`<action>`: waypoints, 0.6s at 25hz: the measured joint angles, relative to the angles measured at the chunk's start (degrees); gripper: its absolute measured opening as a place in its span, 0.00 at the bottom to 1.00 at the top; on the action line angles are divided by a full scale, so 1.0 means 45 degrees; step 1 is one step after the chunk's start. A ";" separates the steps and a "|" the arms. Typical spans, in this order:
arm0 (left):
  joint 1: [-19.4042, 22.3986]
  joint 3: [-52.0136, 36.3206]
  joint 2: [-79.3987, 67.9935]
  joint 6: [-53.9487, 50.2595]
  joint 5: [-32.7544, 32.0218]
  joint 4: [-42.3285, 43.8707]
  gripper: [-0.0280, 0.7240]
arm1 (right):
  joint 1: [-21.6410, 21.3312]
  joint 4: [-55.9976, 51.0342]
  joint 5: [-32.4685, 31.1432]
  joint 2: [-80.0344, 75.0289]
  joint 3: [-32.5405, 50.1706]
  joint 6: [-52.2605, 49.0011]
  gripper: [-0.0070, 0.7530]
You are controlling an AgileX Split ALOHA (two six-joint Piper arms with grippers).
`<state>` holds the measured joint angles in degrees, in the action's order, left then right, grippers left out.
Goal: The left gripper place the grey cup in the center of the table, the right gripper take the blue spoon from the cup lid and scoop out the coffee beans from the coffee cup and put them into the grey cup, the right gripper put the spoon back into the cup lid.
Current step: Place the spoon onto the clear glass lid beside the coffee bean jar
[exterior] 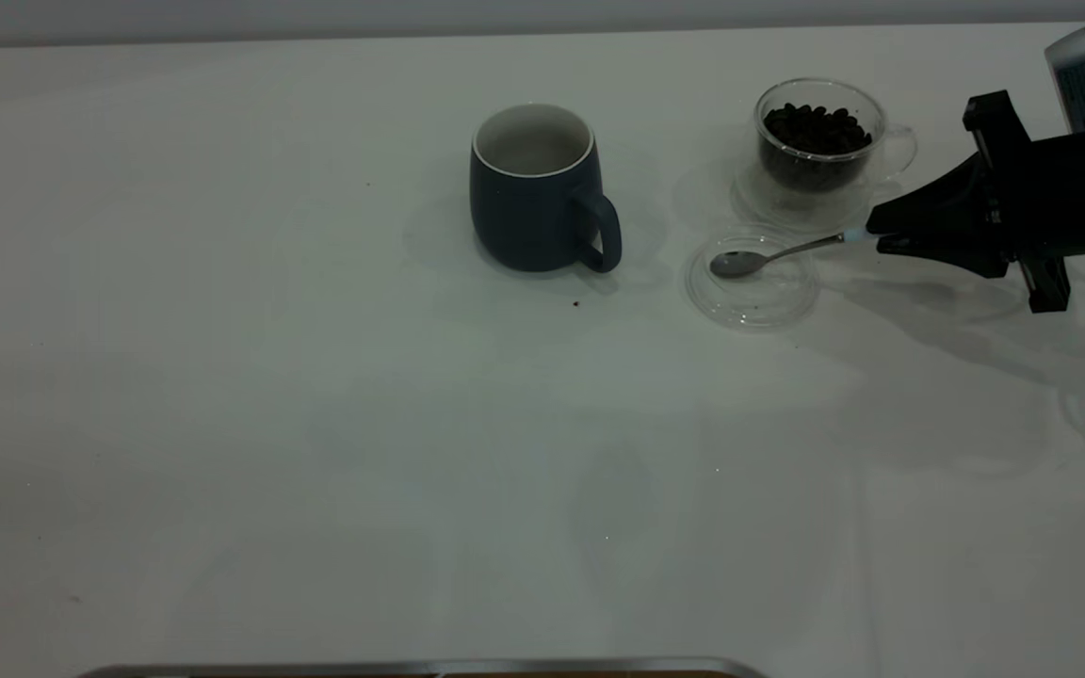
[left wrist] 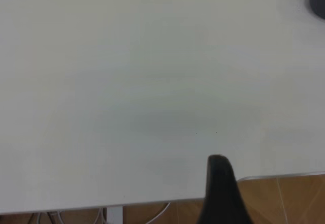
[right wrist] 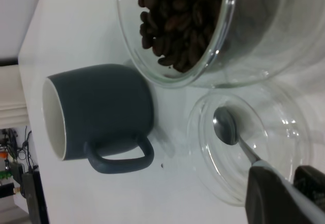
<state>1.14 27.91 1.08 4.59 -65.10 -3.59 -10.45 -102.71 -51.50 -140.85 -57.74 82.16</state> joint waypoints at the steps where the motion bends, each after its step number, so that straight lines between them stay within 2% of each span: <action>1: 0.0000 0.0000 0.0000 0.0000 0.0000 0.0000 0.79 | 0.0000 0.0000 -0.0067 -0.0011 0.0000 0.0128 0.14; 9: 0.0000 0.0000 0.0000 0.0000 0.0000 0.0000 0.79 | 0.0000 0.0000 -0.0394 -0.0023 0.0000 0.0742 0.20; 15: 0.0000 0.0000 0.0000 0.0000 0.0000 0.0000 0.79 | 0.0042 0.0000 -0.0711 -0.0023 -0.0004 0.0786 0.38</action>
<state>1.14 27.91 1.08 4.59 -65.10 -3.59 -10.27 -102.71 -54.70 -140.95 -57.75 85.70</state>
